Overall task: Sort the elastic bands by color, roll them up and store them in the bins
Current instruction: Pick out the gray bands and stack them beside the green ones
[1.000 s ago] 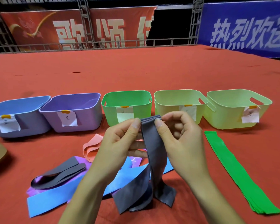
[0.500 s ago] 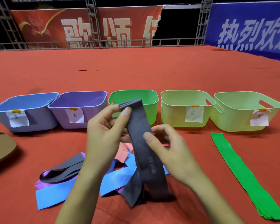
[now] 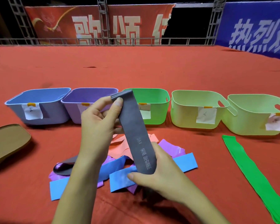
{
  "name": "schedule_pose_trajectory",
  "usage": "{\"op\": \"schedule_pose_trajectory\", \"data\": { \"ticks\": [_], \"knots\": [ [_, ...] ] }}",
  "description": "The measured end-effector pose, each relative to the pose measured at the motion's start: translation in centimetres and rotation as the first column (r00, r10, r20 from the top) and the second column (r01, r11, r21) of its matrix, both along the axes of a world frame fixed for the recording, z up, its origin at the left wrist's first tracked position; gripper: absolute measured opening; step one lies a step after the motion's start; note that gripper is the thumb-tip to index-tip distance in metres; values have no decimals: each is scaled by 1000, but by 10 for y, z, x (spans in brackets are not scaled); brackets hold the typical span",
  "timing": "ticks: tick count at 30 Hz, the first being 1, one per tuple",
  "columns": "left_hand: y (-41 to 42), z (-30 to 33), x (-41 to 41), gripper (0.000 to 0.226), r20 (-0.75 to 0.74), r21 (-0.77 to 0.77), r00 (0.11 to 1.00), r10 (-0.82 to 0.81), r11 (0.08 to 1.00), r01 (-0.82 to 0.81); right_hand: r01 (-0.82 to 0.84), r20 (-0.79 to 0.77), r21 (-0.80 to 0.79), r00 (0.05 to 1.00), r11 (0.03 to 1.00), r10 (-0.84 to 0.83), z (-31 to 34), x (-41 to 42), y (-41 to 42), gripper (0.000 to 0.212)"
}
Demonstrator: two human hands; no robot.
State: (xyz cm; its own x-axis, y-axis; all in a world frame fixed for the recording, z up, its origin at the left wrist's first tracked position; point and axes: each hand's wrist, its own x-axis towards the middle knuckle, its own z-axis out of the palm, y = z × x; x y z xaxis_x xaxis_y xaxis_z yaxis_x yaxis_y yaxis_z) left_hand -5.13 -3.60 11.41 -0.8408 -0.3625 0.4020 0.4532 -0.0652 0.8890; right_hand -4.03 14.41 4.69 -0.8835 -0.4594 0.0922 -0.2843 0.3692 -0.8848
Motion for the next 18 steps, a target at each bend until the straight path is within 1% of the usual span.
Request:
{"op": "schedule_pose_trajectory", "data": {
  "ticks": [4,6,8,9,11,13,14,15,16,17,18],
  "knots": [
    [-1,-9,-7,10,68,-57,998,2,998,2,-139,69,-6,988,990,139,-6,-2,0,49],
    [-3,-14,-11,12,97,-86,995,-2,996,10,-255,187,24,951,967,246,-2,-2,8,48],
    [-7,-19,-14,14,121,-101,993,-12,995,25,-345,270,93,912,934,310,-1,-3,17,54],
    [-9,-21,-16,15,134,-104,991,-24,994,38,-369,270,136,907,919,324,-2,-4,21,55],
    [-10,-26,-20,16,158,-112,986,-45,992,63,-393,266,168,901,904,342,-3,-6,24,53],
    [-11,-33,-25,16,184,-118,982,-45,991,68,-369,269,213,912,905,308,-7,-6,22,49],
    [-12,-37,-28,16,204,-118,978,-45,991,70,-328,219,306,938,894,269,-10,-7,22,47],
    [-13,-41,-31,16,229,-116,972,-52,990,80,-244,105,463,970,852,220,-13,-9,22,46],
    [-14,-46,-33,16,262,-114,963,-65,989,98,-134,-24,617,982,776,189,-16,-11,24,48],
    [-15,-51,-35,16,298,-116,951,-81,986,120,-35,-122,698,978,715,167,-20,-14,26,49],
    [-15,-55,-37,17,329,-124,940,-92,982,140,16,-157,703,979,711,133,-22,-17,27,49]
  ]
}}
